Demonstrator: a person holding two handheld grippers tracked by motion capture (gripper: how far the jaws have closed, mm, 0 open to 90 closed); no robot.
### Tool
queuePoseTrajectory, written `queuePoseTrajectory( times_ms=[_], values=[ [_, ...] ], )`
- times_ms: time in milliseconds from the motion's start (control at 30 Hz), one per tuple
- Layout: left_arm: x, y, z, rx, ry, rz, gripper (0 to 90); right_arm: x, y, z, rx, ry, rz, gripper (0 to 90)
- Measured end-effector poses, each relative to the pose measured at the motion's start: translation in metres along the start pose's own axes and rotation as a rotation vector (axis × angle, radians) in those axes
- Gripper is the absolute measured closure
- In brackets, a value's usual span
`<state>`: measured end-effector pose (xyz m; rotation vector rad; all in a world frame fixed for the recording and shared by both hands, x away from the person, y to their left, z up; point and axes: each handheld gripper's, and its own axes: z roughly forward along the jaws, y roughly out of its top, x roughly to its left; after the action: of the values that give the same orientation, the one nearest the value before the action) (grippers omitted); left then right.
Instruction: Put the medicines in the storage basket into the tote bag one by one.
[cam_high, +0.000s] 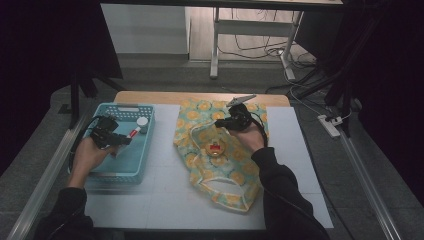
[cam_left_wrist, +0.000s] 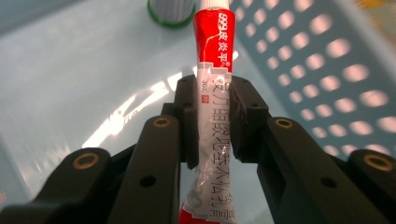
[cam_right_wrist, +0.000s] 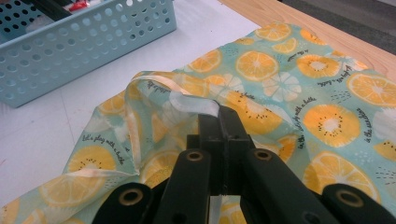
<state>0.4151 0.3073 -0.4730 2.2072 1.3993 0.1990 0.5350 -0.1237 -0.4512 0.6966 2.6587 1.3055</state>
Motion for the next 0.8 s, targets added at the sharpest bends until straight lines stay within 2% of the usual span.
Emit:
queuePoseTrajectory(
  times_ms=[200,500,600,800],
  values=[
    [-0.02,0.011,-0.01,-0.04,-0.038,0.039,74.7,-0.001,0.001,-0.001,-0.002,-0.002,0.001,90.0],
    [-0.048,0.029,-0.011,-0.059,-0.094,0.083,74.7,0.0,0.001,-0.002,-0.004,-0.004,-0.001,90.0],
    [-0.059,0.034,-0.012,-0.081,-0.122,0.112,74.7,-0.001,0.001,-0.003,-0.007,-0.004,-0.001,90.0],
    [-0.082,0.045,-0.009,-0.081,-0.168,0.16,74.7,0.0,0.001,-0.003,-0.008,-0.003,0.0,90.0]
  ],
)
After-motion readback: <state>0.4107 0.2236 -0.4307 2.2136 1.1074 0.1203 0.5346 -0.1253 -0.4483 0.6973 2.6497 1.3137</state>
